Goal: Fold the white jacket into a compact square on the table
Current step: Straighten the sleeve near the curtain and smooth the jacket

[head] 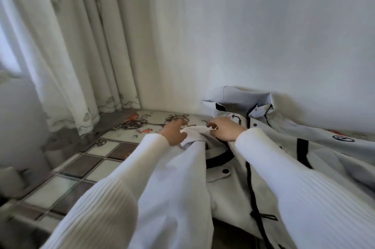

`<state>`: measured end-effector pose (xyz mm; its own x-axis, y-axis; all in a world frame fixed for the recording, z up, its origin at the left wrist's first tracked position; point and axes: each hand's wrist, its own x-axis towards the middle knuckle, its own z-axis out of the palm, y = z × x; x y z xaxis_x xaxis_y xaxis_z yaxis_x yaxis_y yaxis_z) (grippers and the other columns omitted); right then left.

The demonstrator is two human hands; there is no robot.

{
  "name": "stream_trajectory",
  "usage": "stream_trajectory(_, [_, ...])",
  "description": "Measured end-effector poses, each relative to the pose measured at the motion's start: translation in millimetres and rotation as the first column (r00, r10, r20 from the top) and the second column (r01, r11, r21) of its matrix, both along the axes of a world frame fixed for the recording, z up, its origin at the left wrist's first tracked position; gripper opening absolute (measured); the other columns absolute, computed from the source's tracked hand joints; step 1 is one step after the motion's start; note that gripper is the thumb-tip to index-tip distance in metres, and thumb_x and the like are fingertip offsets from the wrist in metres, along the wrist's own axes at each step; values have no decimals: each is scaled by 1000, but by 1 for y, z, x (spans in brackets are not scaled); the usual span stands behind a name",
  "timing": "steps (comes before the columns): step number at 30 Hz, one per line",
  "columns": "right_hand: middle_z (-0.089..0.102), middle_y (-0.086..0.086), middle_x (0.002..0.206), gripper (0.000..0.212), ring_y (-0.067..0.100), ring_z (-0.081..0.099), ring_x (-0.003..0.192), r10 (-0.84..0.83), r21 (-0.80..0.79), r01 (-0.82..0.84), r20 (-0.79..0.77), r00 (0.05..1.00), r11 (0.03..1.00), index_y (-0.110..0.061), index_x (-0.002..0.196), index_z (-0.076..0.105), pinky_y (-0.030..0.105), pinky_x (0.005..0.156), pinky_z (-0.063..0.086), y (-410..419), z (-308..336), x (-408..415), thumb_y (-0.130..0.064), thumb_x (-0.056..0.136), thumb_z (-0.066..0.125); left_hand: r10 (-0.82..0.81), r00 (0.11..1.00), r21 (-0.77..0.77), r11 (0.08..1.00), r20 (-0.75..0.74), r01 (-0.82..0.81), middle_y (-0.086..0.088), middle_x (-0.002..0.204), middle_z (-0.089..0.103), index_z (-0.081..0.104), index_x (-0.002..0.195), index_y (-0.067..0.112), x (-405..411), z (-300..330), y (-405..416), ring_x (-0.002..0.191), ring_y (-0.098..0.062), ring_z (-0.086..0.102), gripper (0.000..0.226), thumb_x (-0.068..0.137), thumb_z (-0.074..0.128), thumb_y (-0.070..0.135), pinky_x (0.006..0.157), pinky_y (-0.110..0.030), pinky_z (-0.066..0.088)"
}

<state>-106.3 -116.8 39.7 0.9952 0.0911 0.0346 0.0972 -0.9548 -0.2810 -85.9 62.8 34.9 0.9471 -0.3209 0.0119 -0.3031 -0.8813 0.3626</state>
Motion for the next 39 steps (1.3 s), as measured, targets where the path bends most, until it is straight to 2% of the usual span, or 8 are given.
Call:
stream_trajectory(6, [52, 10, 134, 39, 27, 51, 121, 112, -14, -111, 10, 994, 994, -12, 130, 51, 32, 101, 42, 46, 1, 11, -11, 91, 48, 206, 961, 177, 969, -185, -174, -13, 151, 32, 12, 149, 9, -16, -18, 40, 136, -31, 38, 79, 91, 50, 46, 108, -36, 34])
stream_trajectory(9, [52, 9, 135, 41, 27, 51, 121, 135, -23, -135, -1, 991, 991, -15, 131, 49, 37, 102, 42, 65, -3, 17, -11, 90, 48, 248, 920, 214, 958, -302, -188, -11, 139, 48, 28, 143, 8, -26, -26, 53, 124, -27, 52, 76, 87, 53, 52, 97, -31, 44])
stream_trajectory(14, [39, 8, 145, 51, 28, 36, 134, 135, -119, -135, -10, 991, 984, -19, 140, 38, 43, 108, 29, 78, -18, 26, -16, 90, 51, 211, 904, 115, 977, -372, -181, -10, 132, 56, 45, 134, 8, -16, -21, 75, 118, -26, 57, 53, 90, 56, 34, 93, -31, 50])
stream_trajectory(20, [29, 5, 152, 59, 30, 32, 138, 81, -29, -81, 10, 997, 996, -24, 146, 25, 48, 112, 26, 72, -25, 36, -32, 92, 48, 164, 979, 175, 974, -123, -141, -11, 137, 51, 46, 135, 14, 18, 26, 93, 115, -23, 52, 42, 94, 47, 23, 95, -29, 40])
stream_trajectory(23, [31, 6, 151, 63, 30, 32, 139, 56, 50, -58, 34, 998, 997, -23, 145, 24, 49, 113, 26, 70, -26, 42, -48, 92, 46, 159, 986, 131, 980, -42, -152, -14, 140, 47, 46, 135, 11, 35, 35, 93, 125, -29, 48, 40, 96, 43, 16, 101, -32, 39])
stream_trajectory(30, [30, 3, 154, 56, 23, 28, 142, 23, 114, -29, 52, 998, 993, -25, 148, 20, 47, 115, 22, 47, -35, 50, -47, 98, 31, 249, 949, 68, 962, 195, -266, -22, 129, 51, 57, 115, 3, 73, 33, 90, 122, -37, 47, 28, 93, 39, 7, 102, -42, 40])
stream_trajectory(34, [19, -6, 158, 54, 17, 18, 146, -34, 54, 33, 21, 999, 998, -30, 149, 16, 46, 114, 15, 25, -52, 56, -47, 99, 26, 304, 903, 118, 928, 304, -352, -18, 133, 43, 54, 118, 8, 90, 29, 84, 128, -34, 39, 31, 94, 35, 7, 105, -42, 31])
stream_trajectory(39, [-3, -8, 161, 59, 14, 0, 149, -70, -7, 70, -101, 992, 998, -37, 150, 3, 48, 117, -1, 13, -81, 61, -53, 97, 23, 324, 892, 203, 895, 316, -397, -17, 139, 36, 48, 129, 10, 108, 14, 75, 132, -32, 34, 37, 96, 31, 6, 107, -40, 30])
